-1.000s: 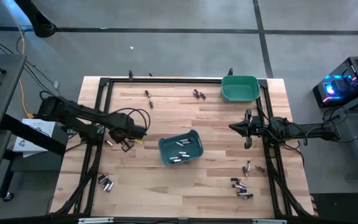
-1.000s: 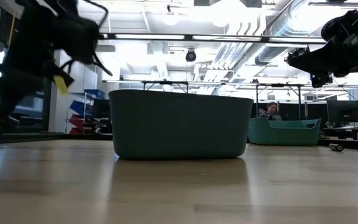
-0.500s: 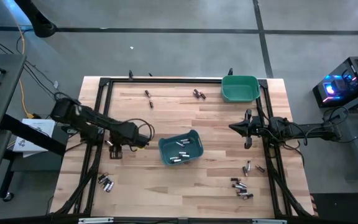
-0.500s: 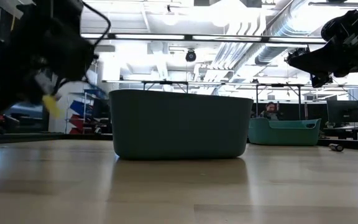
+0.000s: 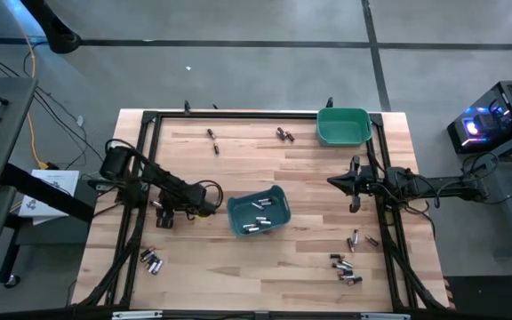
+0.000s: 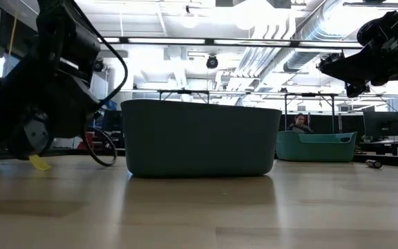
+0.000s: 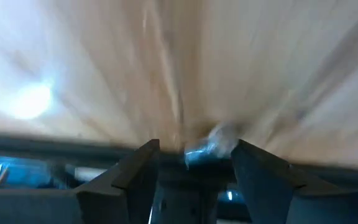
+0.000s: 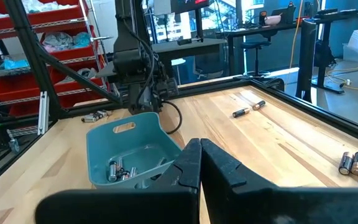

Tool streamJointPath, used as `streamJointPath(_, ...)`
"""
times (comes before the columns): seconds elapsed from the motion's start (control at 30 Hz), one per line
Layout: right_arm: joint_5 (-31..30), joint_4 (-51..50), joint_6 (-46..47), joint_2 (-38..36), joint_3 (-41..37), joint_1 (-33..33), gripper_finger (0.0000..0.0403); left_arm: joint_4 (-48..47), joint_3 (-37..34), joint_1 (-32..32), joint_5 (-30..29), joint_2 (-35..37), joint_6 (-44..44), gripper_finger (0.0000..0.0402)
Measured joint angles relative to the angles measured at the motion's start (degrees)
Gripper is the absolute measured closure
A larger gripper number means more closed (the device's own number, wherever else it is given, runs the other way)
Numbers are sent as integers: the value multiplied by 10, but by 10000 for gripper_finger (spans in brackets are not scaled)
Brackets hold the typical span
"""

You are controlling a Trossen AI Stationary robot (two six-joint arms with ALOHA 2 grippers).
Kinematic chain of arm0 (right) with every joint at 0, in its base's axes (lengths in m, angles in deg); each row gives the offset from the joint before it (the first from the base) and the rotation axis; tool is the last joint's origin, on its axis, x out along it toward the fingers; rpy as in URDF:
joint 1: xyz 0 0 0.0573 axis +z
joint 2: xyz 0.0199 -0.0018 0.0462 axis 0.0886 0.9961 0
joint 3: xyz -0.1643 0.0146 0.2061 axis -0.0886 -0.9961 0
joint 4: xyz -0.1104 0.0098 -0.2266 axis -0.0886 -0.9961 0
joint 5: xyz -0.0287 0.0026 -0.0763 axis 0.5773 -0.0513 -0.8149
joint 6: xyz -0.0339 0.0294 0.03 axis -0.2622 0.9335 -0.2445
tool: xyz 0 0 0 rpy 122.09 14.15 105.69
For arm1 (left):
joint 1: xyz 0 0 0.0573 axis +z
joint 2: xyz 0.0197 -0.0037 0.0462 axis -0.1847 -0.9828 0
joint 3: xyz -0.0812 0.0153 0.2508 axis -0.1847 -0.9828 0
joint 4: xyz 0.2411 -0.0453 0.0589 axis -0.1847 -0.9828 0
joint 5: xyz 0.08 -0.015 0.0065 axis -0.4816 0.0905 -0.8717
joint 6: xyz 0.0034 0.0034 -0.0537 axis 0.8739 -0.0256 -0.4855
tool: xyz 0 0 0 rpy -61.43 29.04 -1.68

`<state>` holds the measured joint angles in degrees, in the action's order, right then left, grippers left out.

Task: Sort batteries
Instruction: Put the silver battery into the blue bin

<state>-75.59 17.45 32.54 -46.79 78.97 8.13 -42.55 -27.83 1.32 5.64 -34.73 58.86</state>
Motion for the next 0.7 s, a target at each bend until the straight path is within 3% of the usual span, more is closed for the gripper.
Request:
streamJointPath(0.23,0,0,0,0,0,0,403,26,0,0,8,-1,18,250)
streamJointPath(0.5,0,0,0,0,0,0,403,26,1,0,22,0,16,369)
streamJointPath(0.7,0,0,0,0,0,0,403,-3,58,-12,-6,-1,13,370)
